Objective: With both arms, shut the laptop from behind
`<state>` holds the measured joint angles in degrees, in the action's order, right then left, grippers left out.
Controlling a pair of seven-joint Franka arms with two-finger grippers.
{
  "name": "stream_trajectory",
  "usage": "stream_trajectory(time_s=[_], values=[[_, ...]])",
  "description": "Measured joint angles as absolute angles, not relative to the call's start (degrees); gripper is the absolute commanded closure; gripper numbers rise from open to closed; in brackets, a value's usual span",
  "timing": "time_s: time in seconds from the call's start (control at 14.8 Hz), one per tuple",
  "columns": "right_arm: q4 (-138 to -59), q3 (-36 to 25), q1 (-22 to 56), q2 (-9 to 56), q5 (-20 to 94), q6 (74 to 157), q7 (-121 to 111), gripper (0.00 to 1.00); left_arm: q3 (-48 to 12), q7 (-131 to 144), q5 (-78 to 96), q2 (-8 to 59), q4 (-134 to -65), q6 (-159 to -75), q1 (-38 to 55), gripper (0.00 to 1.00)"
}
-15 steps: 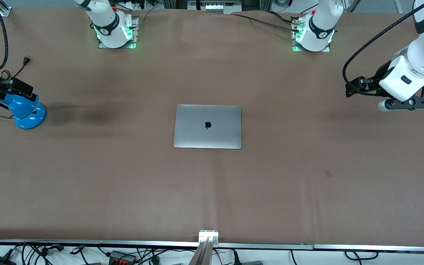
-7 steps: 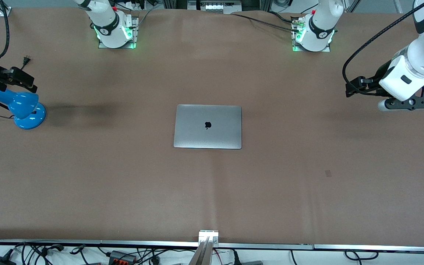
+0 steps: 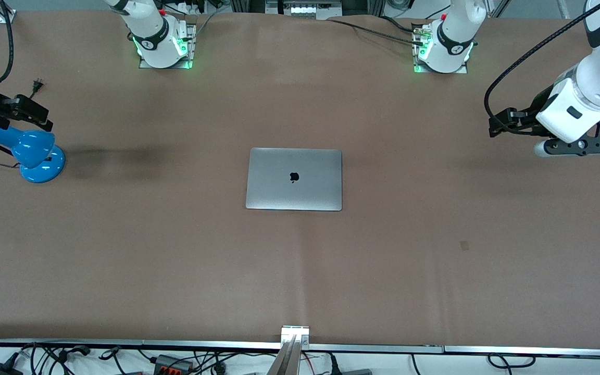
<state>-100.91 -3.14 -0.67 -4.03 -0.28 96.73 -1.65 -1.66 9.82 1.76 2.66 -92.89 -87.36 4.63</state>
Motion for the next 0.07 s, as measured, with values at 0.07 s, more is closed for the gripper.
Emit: stream_trajectory(time_s=[0.07], values=[[-100.9, -3.1, -0.7, -4.0, -0.3, 96.7, -1.6, 0.0, -1.7, 9.8, 1.8, 2.7, -92.9, -87.3, 4.6, 0.0]])
